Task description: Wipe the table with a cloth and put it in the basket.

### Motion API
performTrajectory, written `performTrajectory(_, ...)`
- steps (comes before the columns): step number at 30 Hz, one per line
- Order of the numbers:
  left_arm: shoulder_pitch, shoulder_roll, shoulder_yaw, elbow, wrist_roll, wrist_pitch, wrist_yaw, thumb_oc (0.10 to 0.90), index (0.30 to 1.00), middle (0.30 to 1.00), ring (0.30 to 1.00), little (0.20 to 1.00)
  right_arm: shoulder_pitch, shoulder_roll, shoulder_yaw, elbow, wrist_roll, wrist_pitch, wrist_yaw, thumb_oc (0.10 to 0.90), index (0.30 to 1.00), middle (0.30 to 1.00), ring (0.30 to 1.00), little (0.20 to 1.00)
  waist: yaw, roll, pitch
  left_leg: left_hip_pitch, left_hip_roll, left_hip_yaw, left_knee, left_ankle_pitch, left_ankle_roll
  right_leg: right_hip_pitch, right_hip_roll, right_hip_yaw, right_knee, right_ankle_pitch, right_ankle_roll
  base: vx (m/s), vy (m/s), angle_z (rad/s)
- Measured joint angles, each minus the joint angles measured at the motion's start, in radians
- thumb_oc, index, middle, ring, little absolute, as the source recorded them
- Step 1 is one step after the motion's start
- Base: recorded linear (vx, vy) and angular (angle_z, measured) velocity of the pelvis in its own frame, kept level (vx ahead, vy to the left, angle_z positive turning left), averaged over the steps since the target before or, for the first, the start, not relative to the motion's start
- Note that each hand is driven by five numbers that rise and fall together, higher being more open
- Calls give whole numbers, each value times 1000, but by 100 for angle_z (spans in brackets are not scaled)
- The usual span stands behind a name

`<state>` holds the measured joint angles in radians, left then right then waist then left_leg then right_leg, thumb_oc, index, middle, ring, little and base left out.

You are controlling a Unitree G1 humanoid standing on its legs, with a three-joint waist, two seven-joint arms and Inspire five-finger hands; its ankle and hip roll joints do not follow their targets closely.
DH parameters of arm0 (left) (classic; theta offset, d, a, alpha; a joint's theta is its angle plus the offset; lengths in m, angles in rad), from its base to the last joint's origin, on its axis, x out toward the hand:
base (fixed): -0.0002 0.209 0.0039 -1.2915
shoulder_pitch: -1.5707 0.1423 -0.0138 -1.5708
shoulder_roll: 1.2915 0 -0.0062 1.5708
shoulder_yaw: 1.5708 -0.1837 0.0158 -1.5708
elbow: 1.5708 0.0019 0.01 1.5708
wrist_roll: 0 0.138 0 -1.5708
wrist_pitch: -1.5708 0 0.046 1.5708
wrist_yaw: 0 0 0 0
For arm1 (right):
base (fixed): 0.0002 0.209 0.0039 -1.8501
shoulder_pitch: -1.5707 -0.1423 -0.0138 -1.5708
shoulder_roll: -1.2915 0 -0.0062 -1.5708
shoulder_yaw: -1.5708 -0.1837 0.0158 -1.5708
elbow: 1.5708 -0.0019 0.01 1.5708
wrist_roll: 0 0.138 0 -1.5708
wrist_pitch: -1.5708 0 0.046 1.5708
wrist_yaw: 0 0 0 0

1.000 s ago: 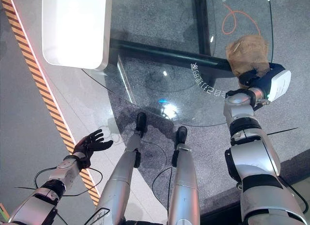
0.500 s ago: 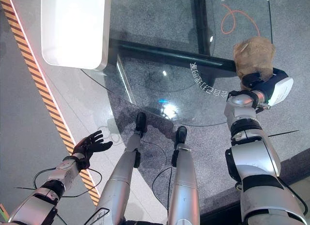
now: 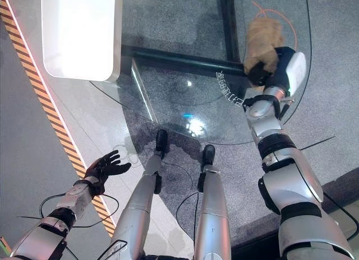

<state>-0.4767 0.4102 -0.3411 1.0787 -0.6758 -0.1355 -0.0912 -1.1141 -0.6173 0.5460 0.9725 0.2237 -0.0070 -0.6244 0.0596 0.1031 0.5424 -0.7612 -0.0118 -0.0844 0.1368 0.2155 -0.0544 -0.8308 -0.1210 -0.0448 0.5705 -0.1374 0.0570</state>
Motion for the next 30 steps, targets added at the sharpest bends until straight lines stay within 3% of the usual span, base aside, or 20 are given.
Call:
performTrajectory(13,9,-7,0,-25,0,-2,18,800,900,900,900,900,2,29,143,-165,-147,78,123,100,300,300,300,200,3,2,-1,8,0,10,-10,4,-7,-5,-2,1,19,-6,-6,0,0,0)
performTrajectory(21,11,-13,0,-37,2,-2,21,800,900,900,900,900,27,49,146,-220,-161,87,183,100,300,300,300,200,12,4,-1,11,5,13,-11,6,-9,-9,1,2,28,-10,-12,0,0,0)
performTrajectory(30,12,-40,2,-38,5,-2,35,800,900,900,900,900,72,72,244,-325,-235,88,321,100,300,300,300,200,18,7,-3,17,7,14,-13,8,-12,-10,3,1,40,-14,-17,0,0,0)
